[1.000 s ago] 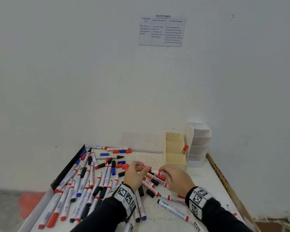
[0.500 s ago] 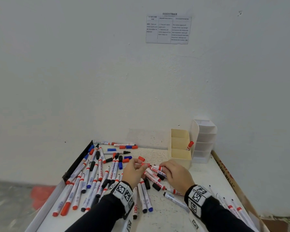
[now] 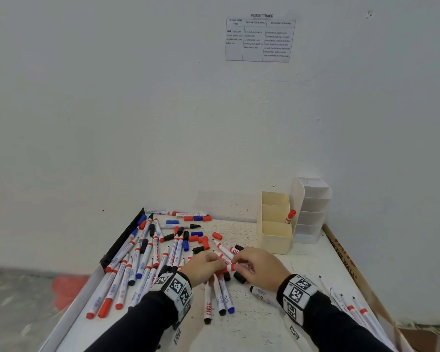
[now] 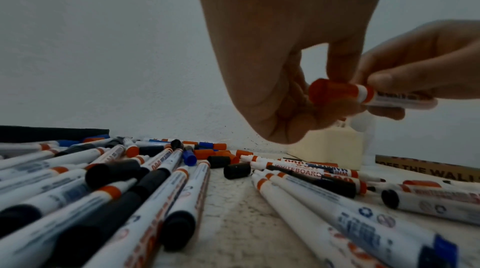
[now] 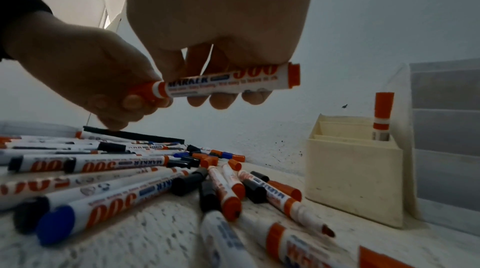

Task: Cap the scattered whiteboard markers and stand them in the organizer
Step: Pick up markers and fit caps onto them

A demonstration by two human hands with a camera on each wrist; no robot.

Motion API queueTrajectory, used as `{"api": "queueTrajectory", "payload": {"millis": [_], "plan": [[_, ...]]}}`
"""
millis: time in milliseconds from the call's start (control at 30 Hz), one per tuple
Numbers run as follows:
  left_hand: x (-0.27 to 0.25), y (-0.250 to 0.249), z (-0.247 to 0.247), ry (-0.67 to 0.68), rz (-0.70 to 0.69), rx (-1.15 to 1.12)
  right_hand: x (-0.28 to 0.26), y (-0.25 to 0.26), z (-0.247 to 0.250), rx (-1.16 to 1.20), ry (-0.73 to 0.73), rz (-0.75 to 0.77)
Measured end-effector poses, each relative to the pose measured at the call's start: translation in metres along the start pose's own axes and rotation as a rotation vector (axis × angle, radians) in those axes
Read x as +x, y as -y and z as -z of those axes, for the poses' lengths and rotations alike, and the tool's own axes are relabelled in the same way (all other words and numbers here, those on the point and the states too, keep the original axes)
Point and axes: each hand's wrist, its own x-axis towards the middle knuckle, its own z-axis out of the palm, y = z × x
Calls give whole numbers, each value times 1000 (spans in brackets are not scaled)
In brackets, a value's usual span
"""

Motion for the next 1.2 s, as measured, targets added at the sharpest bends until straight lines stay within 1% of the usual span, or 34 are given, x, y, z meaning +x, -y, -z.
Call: {"api": "queueTrajectory", "payload": {"millis": [67, 100, 167, 200, 233, 267, 300, 333, 400, 433, 467, 500, 533, 600, 667, 700, 733, 833, 867, 900, 1000, 1067, 1133, 1200], "plan": [[-3, -2, -4, -34, -38, 328, 4, 11, -1, -18, 24, 14], [-5, -2, -7, -77, -49, 437, 5, 16, -2, -51, 43, 11], [-9, -1, -12, -145, -29, 600, 7, 25, -6, -71, 112, -23], [-9, 1, -14, -176, -49, 707, 7, 28, -7, -39, 144, -39], [-10, 3, -15, -197, -56, 749, 7, 29, -9, 16, 171, -57], [-7, 8, -18, -201, -105, 799, 6, 30, -10, 82, 192, -78], [-7, 12, -19, -220, -126, 762, 5, 31, -9, 153, 213, -100], [-7, 11, -20, -225, -167, 773, 3, 32, -8, 224, 233, -120], [-8, 5, -21, -243, -183, 595, 0, 35, -6, 391, 283, -183], [-8, 1, -21, -292, -153, 453, -2, 35, -5, 488, 308, -233], [-6, -1, -20, -356, -170, 391, -3, 35, -5, 567, 319, -270], [-5, -3, -20, -388, -143, 327, -2, 33, -5, 605, 313, -280], [-2, -5, -21, -403, -125, 308, 0, 30, -5, 588, 296, -272], [3, -6, -25, -391, -98, 178, 6, 22, -2, 425, 269, -237], [7, -5, -30, -425, -69, -21, 14, 13, 3, 272, 207, -233], [10, -3, -32, -428, -39, -25, 19, 7, 6, 242, 135, -258], [13, -3, -34, -398, 6, 19, 23, 1, 11, 232, 45, -282], [20, 1, -44, -156, 160, 276, 34, -12, 29, 229, -207, -321], [22, 1, -47, -107, 198, 333, 37, -15, 37, 222, -274, -316], [24, 2, -49, -88, 229, 361, 40, -17, 44, 228, -336, -309], [31, 6, -51, -92, 315, 403, 48, -31, 62, 272, -507, -270], [35, 10, -48, -107, 346, 448, 53, -42, 69, 207, -605, -279], [38, 12, -43, -126, 365, 480, 56, -51, 72, 149, -655, -317], [42, 15, -38, -167, 380, 484, 58, -62, 70, 126, -655, -353]]}}
